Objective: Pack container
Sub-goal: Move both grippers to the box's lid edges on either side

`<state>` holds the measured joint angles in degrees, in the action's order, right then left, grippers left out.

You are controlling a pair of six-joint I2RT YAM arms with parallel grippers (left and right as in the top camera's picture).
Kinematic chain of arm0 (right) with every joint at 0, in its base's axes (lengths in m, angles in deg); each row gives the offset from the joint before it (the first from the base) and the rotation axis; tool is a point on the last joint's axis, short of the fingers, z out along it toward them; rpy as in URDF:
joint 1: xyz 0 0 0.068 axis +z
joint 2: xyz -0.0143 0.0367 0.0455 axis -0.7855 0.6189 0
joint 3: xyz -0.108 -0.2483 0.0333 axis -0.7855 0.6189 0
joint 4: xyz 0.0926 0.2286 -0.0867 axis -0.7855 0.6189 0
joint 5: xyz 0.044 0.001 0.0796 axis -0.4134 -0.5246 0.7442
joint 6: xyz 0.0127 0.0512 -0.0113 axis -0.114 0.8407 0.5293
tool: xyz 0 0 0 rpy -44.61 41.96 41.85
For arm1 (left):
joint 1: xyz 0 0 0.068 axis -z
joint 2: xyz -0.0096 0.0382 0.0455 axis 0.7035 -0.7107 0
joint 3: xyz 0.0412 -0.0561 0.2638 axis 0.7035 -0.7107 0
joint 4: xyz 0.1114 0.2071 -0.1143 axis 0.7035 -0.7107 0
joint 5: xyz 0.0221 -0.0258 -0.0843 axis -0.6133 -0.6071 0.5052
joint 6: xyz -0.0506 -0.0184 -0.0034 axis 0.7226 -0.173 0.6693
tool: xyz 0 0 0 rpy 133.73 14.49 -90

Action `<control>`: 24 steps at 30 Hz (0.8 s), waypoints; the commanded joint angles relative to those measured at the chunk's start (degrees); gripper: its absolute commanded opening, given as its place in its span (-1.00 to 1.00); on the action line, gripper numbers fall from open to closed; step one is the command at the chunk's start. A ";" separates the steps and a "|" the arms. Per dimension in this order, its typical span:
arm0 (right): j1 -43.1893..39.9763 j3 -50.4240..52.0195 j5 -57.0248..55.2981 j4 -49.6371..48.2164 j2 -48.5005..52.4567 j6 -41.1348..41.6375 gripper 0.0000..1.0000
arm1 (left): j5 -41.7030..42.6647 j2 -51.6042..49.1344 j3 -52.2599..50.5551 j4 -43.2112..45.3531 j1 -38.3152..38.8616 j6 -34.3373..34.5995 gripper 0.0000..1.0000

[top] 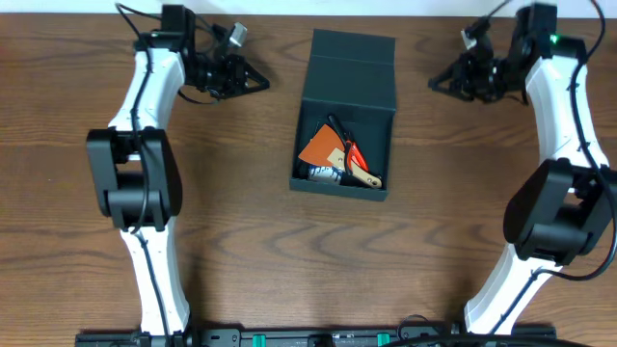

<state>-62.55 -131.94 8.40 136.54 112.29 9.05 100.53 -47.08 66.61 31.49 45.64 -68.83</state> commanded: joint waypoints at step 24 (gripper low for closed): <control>-4.92 16.33 25.20 -31.41 6.78 20.57 -0.98 | 19.54 -11.80 -0.07 21.88 0.85 15.50 -0.89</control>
<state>-67.84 -115.84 30.50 106.69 118.23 24.11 116.42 -57.09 66.46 50.99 45.77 -60.35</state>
